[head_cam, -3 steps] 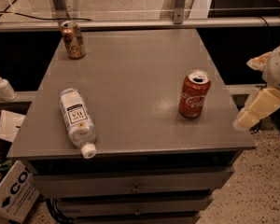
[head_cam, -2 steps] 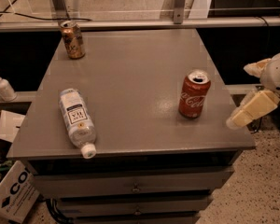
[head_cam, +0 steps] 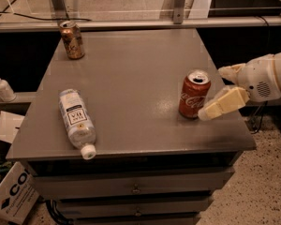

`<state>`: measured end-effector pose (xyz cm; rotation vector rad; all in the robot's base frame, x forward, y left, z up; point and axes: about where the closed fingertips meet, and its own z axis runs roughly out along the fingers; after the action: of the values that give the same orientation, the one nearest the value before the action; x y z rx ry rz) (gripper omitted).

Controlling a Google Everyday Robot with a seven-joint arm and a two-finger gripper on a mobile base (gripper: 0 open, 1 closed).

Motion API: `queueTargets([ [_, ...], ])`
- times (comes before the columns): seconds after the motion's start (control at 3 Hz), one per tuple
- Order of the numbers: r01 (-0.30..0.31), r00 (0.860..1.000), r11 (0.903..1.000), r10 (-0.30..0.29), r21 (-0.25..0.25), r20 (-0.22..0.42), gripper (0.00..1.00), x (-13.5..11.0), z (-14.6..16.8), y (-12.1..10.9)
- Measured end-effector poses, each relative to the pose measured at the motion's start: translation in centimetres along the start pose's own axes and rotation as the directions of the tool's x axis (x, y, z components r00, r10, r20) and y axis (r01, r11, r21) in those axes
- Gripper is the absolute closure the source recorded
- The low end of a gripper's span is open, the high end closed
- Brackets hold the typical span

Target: Knock coke can over

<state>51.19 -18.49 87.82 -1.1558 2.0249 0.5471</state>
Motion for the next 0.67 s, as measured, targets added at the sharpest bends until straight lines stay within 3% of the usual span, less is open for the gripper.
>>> queueTargets([
  [0.67,-0.004,0.986,0.9949,0.021,-0.100,0.166,0.00,-4.1,6.6,-0.1],
])
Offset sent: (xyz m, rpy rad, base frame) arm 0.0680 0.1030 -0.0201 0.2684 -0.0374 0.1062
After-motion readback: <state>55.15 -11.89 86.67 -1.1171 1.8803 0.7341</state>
